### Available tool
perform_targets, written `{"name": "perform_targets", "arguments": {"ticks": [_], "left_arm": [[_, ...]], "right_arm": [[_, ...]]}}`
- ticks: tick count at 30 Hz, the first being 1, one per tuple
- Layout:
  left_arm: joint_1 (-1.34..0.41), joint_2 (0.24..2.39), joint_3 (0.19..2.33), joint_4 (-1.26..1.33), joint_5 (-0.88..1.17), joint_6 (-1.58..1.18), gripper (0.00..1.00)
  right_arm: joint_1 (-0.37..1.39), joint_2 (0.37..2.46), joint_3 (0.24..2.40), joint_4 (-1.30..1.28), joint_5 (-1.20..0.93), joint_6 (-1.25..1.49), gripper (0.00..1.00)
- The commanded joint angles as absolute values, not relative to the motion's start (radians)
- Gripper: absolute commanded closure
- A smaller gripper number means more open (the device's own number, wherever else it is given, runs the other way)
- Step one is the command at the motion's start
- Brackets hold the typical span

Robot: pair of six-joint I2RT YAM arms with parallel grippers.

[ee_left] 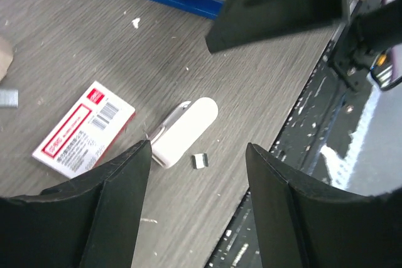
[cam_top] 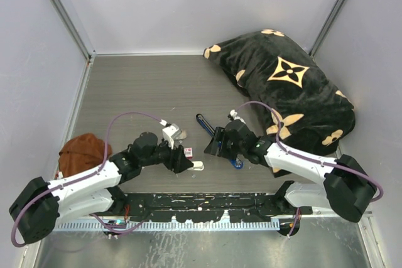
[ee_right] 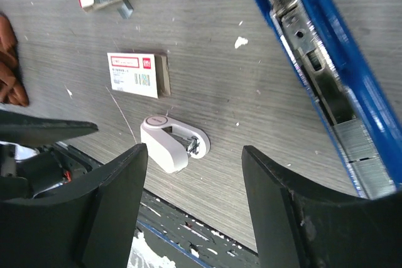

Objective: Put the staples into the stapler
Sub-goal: Close the stapler at the center of the board.

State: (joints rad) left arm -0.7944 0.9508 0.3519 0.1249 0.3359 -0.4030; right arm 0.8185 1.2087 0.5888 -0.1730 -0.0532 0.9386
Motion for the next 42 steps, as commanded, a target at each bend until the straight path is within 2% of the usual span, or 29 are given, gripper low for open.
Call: {"name": "perform_targets", "arguments": {"ticks": [1,10,22,26,28,32,35,37,38,39,42], "left_arm": [[-0.883,1.013,0.327,0.349,0.244,-0.160,0.37],[-0.943,1.160,0.358,0.384,0.206,-0.026,0.41],[-1.043,1.257,0.364,0.367,0.130,-0.011,0.54],[-1.070,1.309,0.373,0.359,0.097,0.000,0.54],[-1.077,1.320,0.378,0.359,0.077,0.001,0.61],[-1.081,1.314,0.385,0.360,0.078,0.006,0.82],[-1.080,1.280,0.392,0.351,0.092,0.002,0.95],[-1.080,1.216,0.395,0.341,0.107,-0.002,1.00],[-1.080,1.191,0.397,0.333,0.114,-0.009,1.00],[-1.080,1.170,0.398,0.326,0.122,-0.015,1.00],[-1.080,1.096,0.399,0.306,0.154,-0.042,1.00]], "right_arm": [[0.752,1.141,0.577,-0.132,-0.114,0.893,0.32],[0.684,1.062,0.569,-0.173,-0.150,0.873,0.32],[0.672,1.056,0.552,-0.173,-0.164,0.874,0.32],[0.671,1.053,0.547,-0.172,-0.171,0.879,0.32],[0.671,1.052,0.542,-0.164,-0.186,0.882,0.32],[0.669,1.057,0.531,-0.123,-0.260,0.871,0.31],[0.669,1.075,0.527,-0.066,-0.369,0.862,0.24],[0.669,1.092,0.523,-0.036,-0.439,0.858,0.22],[0.669,1.102,0.518,-0.020,-0.471,0.859,0.19],[0.669,1.114,0.516,-0.008,-0.497,0.859,0.11],[0.669,1.150,0.496,0.035,-0.559,0.873,0.06]]}}
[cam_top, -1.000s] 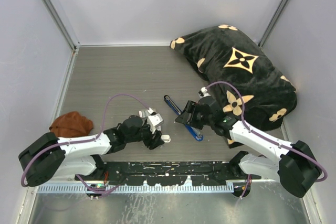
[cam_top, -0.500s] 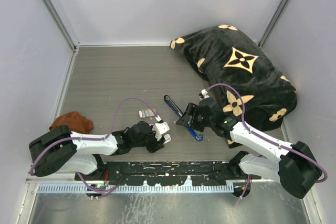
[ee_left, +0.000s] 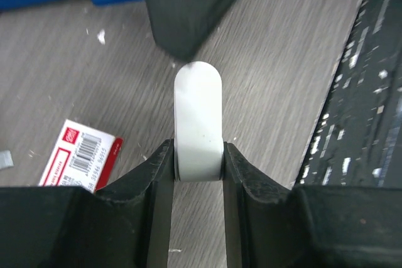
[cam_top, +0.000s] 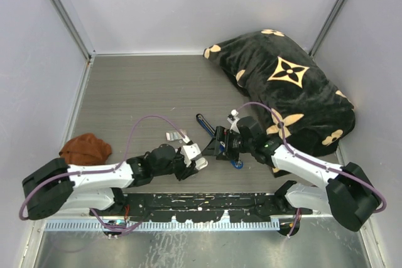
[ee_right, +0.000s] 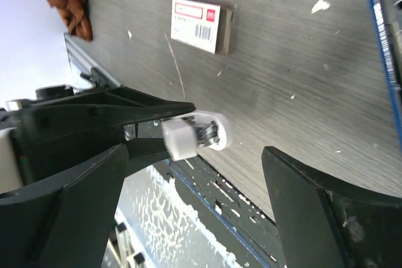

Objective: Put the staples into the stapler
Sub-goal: Close the stapler at the center of the board.

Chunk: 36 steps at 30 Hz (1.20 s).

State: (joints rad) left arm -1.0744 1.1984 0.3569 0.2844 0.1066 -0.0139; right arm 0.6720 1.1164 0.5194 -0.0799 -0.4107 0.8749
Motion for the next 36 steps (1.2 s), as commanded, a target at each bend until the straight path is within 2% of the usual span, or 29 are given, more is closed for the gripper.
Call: {"name": "perform_targets", "arguments": {"ticks": [1,12,16,17,19,21,22,23,36], "left_arm": [[-1.080,1.073,0.398,0.298,0.164,-0.049,1.00],[-1.080,0.961,0.403,0.227,0.185,-0.070,1.00],[-1.080,0.962,0.405,0.236,0.187,-0.075,1.00],[-1.081,0.963,0.407,0.236,0.188,-0.074,1.00],[-1.082,0.961,0.411,0.238,0.190,-0.075,1.00],[-1.080,0.959,0.412,0.240,0.190,-0.074,1.00],[-1.080,0.960,0.413,0.238,0.189,-0.072,1.00],[-1.081,0.961,0.414,0.235,0.190,-0.071,1.00],[-1.081,0.964,0.417,0.224,0.188,-0.073,1.00]], "right_arm": [[0.670,1.156,0.485,0.059,-0.576,0.885,0.05],[0.673,1.195,0.439,0.307,-0.740,1.029,0.02],[0.696,1.234,0.439,0.329,-0.773,1.042,0.09],[0.707,1.244,0.438,0.341,-0.780,1.047,0.14],[0.728,1.264,0.443,0.349,-0.780,1.054,0.35],[0.740,1.278,0.434,0.375,-0.775,1.069,0.64],[0.740,1.280,0.426,0.392,-0.771,1.082,0.88],[0.740,1.283,0.419,0.403,-0.758,1.096,0.98],[0.740,1.234,0.420,0.388,-0.681,1.094,0.99]]}}
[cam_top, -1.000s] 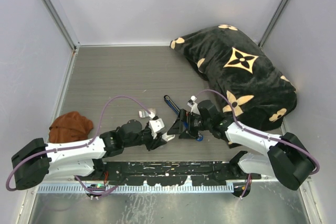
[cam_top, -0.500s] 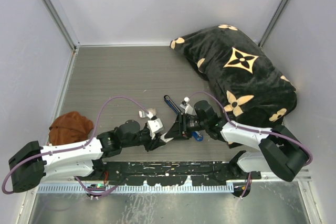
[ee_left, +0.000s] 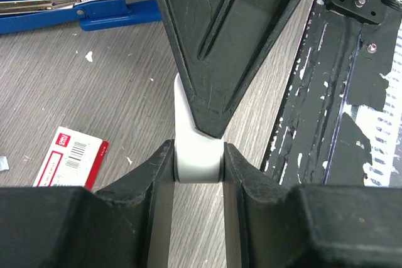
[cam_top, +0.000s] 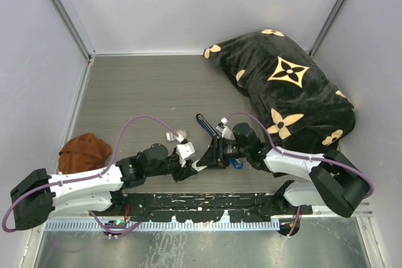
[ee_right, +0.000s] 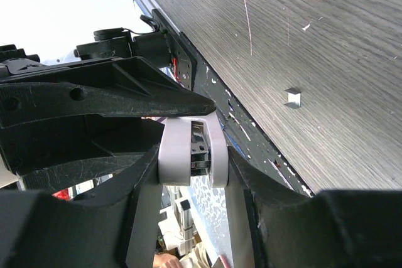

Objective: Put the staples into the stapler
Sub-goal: Close the stapler at the center of the board.

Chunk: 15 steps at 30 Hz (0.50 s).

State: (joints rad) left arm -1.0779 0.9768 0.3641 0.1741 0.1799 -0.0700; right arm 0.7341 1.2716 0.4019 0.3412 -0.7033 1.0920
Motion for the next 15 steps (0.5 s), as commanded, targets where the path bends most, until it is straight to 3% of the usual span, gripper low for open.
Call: {"name": "perform_targets", "arguments": {"ticks": [1,2,3,5,8,10,15], "left_arm": [[-1.080,0.965,0.418,0.223,0.190,-0.073,1.00],[-1.081,0.964,0.419,0.222,0.191,-0.073,1.00],[-1.081,0.964,0.418,0.222,0.194,-0.074,1.00],[-1.080,0.965,0.420,0.215,0.198,-0.071,1.00],[-1.080,0.968,0.423,0.203,0.202,-0.068,1.00],[-1.080,0.968,0.423,0.201,0.205,-0.069,1.00],[-1.081,0.975,0.426,0.198,0.207,-0.069,1.00]], "right_arm": [[0.740,1.236,0.425,0.387,-0.690,1.091,0.99],[0.739,1.243,0.431,0.389,-0.705,1.089,0.99],[0.739,1.249,0.437,0.391,-0.722,1.086,0.87],[0.740,1.250,0.445,0.392,-0.727,1.084,0.46],[0.738,1.232,0.456,0.383,-0.711,1.078,0.07],[0.738,1.234,0.468,0.375,-0.706,1.077,0.02],[0.734,1.233,0.466,0.370,-0.694,1.078,0.01]]}}
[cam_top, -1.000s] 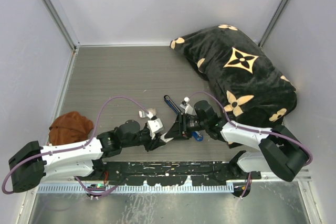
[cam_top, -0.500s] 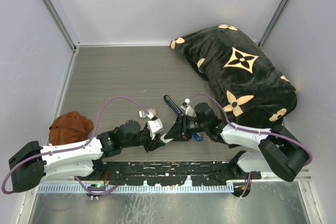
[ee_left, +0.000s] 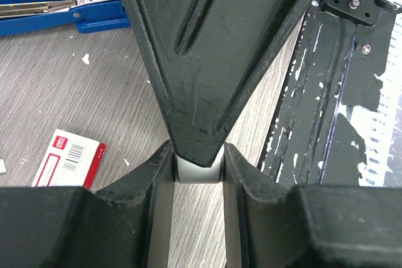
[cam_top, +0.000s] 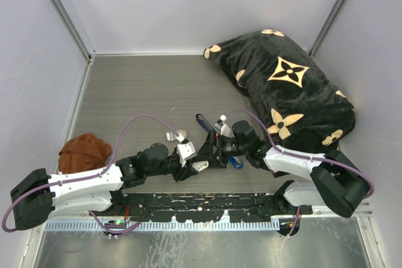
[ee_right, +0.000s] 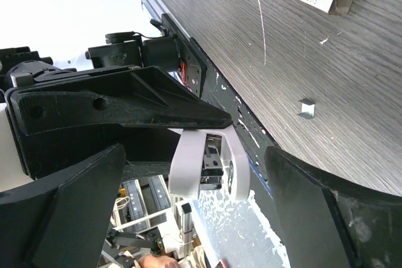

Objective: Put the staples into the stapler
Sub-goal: Close the stapler at the center of the board, then place the stapler at the center of the board.

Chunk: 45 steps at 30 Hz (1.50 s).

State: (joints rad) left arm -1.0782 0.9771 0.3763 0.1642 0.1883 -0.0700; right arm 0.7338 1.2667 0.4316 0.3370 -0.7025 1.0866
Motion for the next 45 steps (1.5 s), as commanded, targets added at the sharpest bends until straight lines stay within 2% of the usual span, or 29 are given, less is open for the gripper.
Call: {"name": "perform_targets", "arguments": {"ticks": [1,5,9,14,19,27,32,37,39,42,45], "left_arm": [[-1.081,0.975,0.426,0.198,0.206,-0.071,1.00],[-1.080,0.965,0.423,0.182,0.183,-0.109,1.00],[-1.046,0.911,0.428,0.083,0.113,-0.201,1.00],[-0.909,0.827,0.415,-0.085,0.046,-0.298,1.00],[-0.695,0.786,0.431,-0.189,0.056,-0.366,1.00],[-0.483,0.972,0.516,-0.280,-0.163,-0.456,1.00],[-0.393,1.168,0.590,-0.281,-0.178,-0.483,1.00],[-0.370,1.260,0.615,-0.242,-0.179,-0.471,1.00],[-0.370,1.296,0.624,-0.244,-0.174,-0.470,0.92],[-0.370,1.309,0.627,-0.248,-0.169,-0.469,0.68],[-0.369,1.311,0.622,-0.238,-0.153,-0.468,0.55]], "right_arm": [[0.734,1.232,0.464,0.366,-0.691,1.078,0.01],[0.724,1.188,0.461,0.300,-0.629,1.063,0.01],[0.689,1.080,0.525,0.047,-0.452,0.960,0.00],[0.580,0.997,0.633,-0.214,-0.290,0.817,0.00],[0.546,1.043,0.795,-0.425,-0.152,0.675,0.00],[0.546,1.025,0.826,-0.446,-0.124,0.618,0.00],[0.546,0.984,0.784,-0.441,-0.120,0.620,0.00],[0.546,0.969,0.762,-0.470,-0.085,0.598,0.00],[0.546,0.970,0.756,-0.490,-0.062,0.575,0.00],[0.546,0.977,0.738,-0.498,-0.046,0.533,0.00],[0.546,1.001,0.717,-0.496,-0.052,0.479,0.04]]}}
